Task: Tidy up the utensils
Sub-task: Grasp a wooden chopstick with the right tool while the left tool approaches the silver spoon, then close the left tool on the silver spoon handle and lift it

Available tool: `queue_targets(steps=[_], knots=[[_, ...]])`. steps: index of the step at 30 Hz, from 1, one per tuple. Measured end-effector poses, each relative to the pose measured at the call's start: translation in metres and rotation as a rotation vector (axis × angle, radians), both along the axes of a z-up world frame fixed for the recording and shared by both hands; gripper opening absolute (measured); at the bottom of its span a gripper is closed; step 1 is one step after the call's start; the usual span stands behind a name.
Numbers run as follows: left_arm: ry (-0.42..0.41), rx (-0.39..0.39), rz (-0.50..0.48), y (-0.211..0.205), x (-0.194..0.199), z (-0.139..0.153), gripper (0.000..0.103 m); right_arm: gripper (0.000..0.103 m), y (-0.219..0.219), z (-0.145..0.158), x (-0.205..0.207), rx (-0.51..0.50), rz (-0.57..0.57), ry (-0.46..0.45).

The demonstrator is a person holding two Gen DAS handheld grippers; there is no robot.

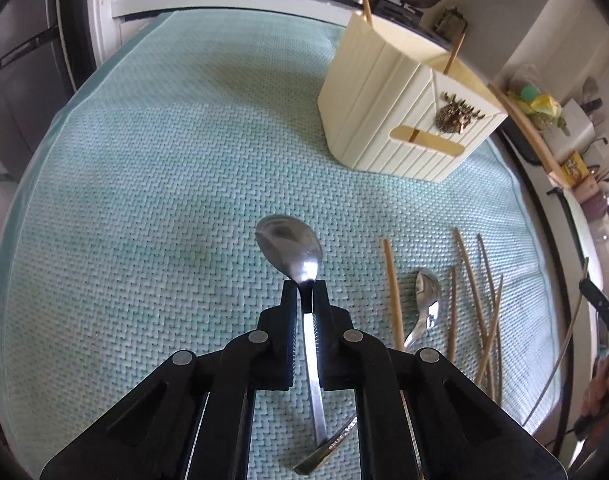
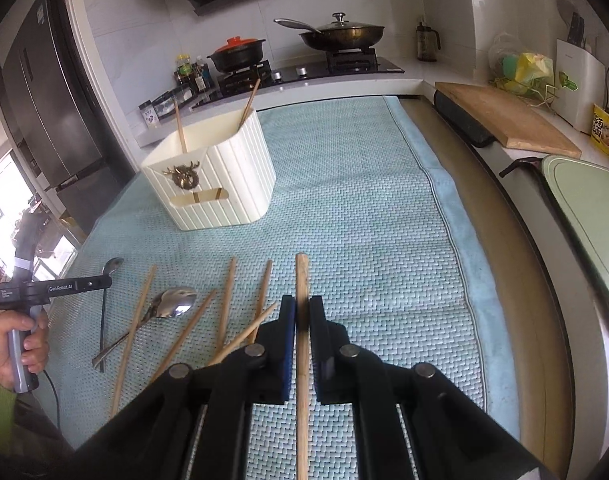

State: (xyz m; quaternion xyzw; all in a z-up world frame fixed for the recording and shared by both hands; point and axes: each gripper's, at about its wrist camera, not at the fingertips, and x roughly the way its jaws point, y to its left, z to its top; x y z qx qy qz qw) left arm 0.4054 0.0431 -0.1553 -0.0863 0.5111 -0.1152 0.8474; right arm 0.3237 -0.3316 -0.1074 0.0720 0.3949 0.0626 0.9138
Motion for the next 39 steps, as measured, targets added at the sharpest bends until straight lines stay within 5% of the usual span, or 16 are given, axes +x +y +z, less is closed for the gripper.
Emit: queue_targets(steps=[27,34,39], knots=[[-0.389,-0.061,0.011,0.016,-0.063,0.131,0.0,0.007,0.001,0.087,-0.037,0.012,0.049,-0.204],[-0.441,-0.057,-0.006,0.015,-0.066,0.156,0.0,0.007,0.012,0.118,-0.036,-0.013,0.093,-0.262],[-0.422,-0.052,-0.006,0.016,-0.066,0.148,0.0,0.007,0.017,0.121,-0.036,0.007,0.107,-0.269]])
